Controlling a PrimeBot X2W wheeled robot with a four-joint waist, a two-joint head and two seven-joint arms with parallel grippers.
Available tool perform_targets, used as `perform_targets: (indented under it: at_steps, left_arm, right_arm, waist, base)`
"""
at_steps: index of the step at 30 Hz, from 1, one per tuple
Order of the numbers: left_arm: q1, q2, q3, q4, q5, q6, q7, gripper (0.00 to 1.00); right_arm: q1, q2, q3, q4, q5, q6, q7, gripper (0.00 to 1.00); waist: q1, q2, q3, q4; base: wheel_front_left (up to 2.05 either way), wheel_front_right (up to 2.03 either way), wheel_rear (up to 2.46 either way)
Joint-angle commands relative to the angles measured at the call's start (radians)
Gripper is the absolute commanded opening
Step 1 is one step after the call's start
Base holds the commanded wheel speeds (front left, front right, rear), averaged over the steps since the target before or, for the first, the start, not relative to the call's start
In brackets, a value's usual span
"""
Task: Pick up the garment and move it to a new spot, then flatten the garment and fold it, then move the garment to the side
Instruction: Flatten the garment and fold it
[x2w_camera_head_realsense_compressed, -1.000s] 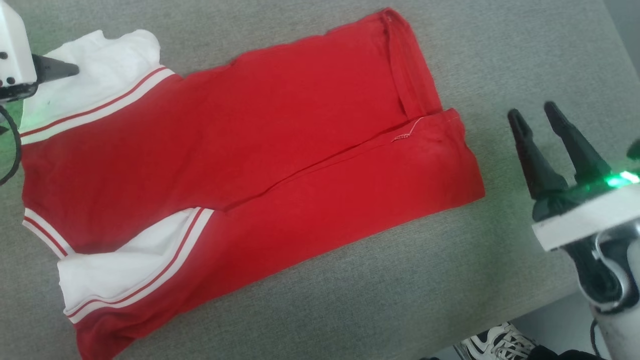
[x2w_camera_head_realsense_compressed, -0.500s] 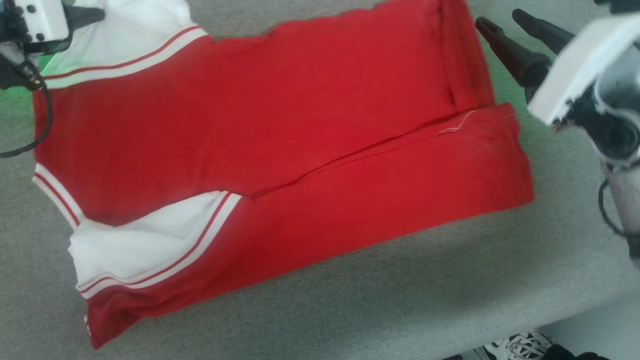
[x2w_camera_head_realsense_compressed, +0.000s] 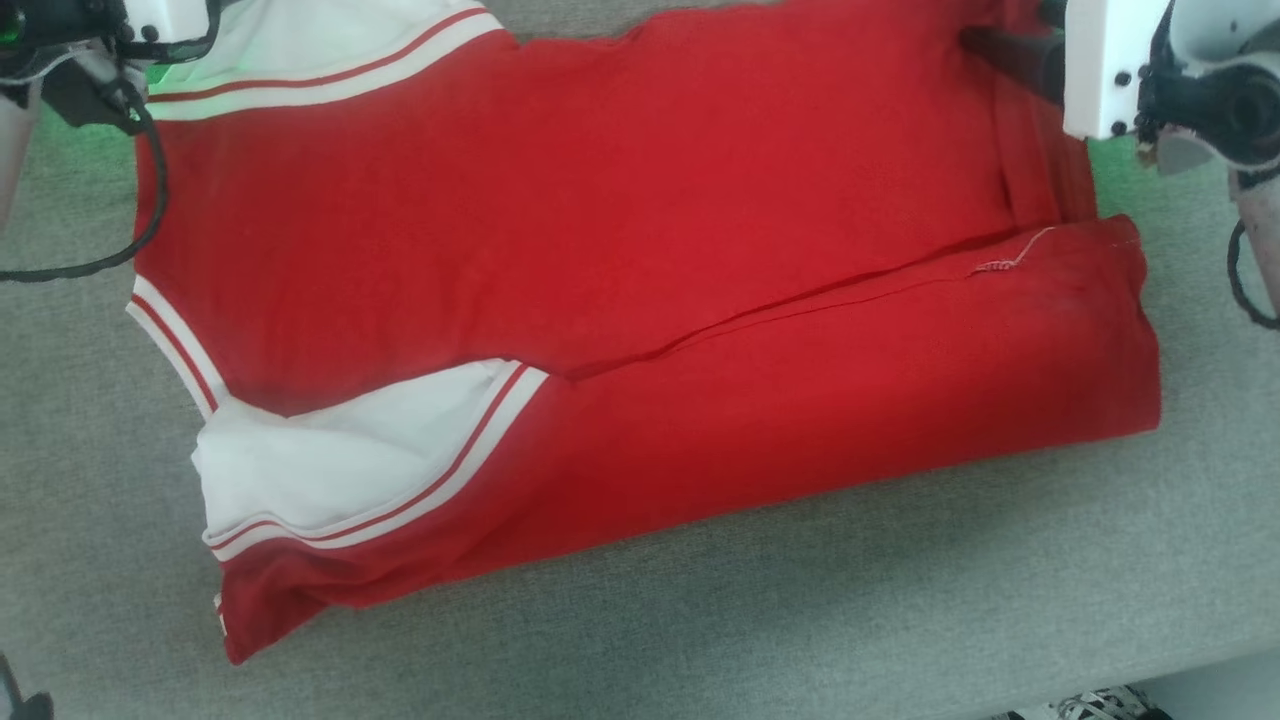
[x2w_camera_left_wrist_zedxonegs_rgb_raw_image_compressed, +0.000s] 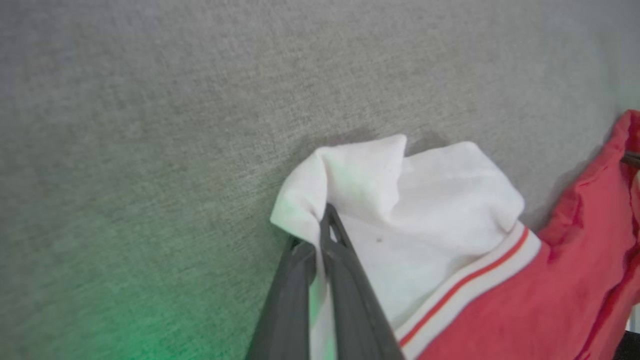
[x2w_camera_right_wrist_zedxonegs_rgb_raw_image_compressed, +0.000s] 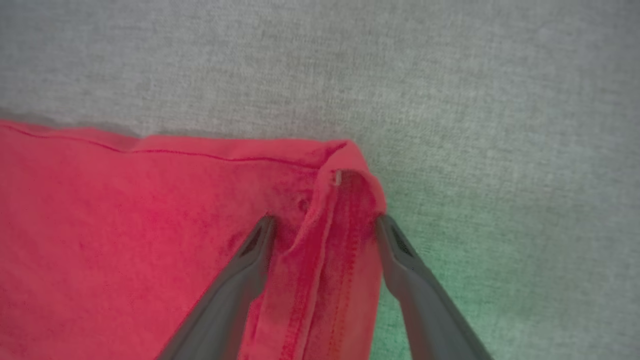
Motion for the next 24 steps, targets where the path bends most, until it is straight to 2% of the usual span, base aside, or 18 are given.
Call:
perform_targets:
  at_steps: [1,2,3,6,11,16,24]
  left_arm:
    - [0.026,-0.018,-0.019,0.011,0.005,-0.005,0.001,0.00]
    - [0.026,-0.022,-0.017,0.010,0.000,-0.006,-0.003,0.00]
    - [0.027,-0.026,-0.014,0.009,-0.005,-0.009,-0.009,0.00]
    - [0.040,-0.036,0.000,0.009,-0.023,-0.014,-0.044,0.00]
    - [0.075,-0.047,0.028,-0.015,-0.060,-0.019,-0.111,0.00]
    - [0.165,-0.013,0.022,-0.166,-0.092,-0.020,-0.188,0.00]
    - [0.379,0.076,-0.007,-0.469,-0.150,-0.020,-0.332,0.00]
  right_arm:
    - [0.003,0.014,0.032,0.035,-0.003,-0.001,0.029,0.92]
    - [-0.003,0.014,0.041,0.034,-0.002,-0.001,0.029,0.38]
    - [-0.007,0.014,0.044,0.032,0.002,-0.001,0.014,0.00]
    - [-0.013,-0.009,0.053,0.034,-0.019,-0.001,-0.048,0.00]
    - [0.008,-0.027,0.063,0.022,0.012,-0.001,-0.154,0.00]
    - [0.073,-0.076,0.078,-0.035,0.074,-0.001,-0.231,0.00]
    - [0.271,-0.211,0.087,-0.184,0.168,-0.001,-0.296,0.00]
  waist:
    - [0.0000,-0.0001,0.007,0.013]
    - [0.0000,-0.0001,0.008,0.016]
    - [0.0000,-0.0001,0.007,0.019]
    - [0.0000,-0.0001,-0.009,0.034]
    - [0.0000,-0.0001,-0.082,0.062]
    - [0.0000,-0.0001,-0.176,0.101]
    - [0.0000,-0.0001,-0.320,0.175]
  base:
    - [0.00,0.00,0.00]
    - [0.00,0.00,0.00]
    - [0.00,0.00,0.00]
    - [0.00,0.00,0.00]
    - [0.00,0.00,0.00]
    - [0.00,0.00,0.00]
    - [0.00,0.00,0.00]
